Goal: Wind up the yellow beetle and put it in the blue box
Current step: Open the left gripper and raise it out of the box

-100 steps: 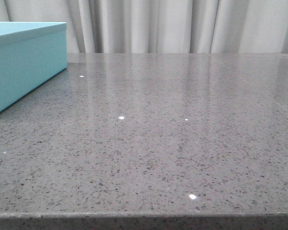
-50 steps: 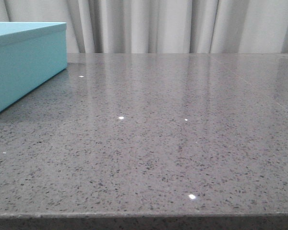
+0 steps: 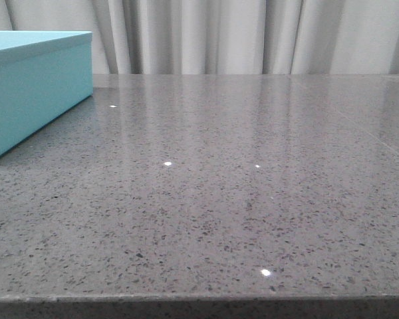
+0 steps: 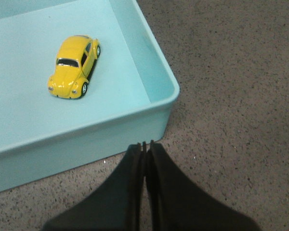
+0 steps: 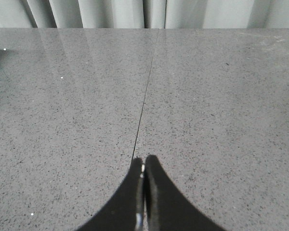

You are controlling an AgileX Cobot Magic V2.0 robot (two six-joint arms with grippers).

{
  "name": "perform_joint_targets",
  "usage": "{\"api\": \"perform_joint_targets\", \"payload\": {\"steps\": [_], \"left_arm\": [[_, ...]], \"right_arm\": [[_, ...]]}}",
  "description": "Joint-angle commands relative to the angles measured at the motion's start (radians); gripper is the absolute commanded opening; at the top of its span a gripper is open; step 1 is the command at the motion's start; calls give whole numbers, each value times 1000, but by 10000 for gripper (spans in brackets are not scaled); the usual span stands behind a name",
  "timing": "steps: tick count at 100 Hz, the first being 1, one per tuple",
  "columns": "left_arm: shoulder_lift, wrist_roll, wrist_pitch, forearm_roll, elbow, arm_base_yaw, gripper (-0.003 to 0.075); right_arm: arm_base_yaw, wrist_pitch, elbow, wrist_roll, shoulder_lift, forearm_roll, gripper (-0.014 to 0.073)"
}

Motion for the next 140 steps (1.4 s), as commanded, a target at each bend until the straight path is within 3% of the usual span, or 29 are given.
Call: {"api": "perform_joint_targets", "payload": {"steps": [1, 26, 51, 140], "left_arm": [[-90, -8, -95, -33, 48, -2, -19], [-324, -8, -175, -65, 229, -2, -19], [-418, -8, -347, -92, 347, -2, -19], [-431, -8, -385, -91, 361, -2, -19]], "right_arm": [[1, -128, 8, -8, 5, -20, -60], [1, -352, 102, -8, 5, -20, -60], [1, -601, 194, -8, 5, -25, -60], [1, -608, 199, -8, 5, -25, -60]]}}
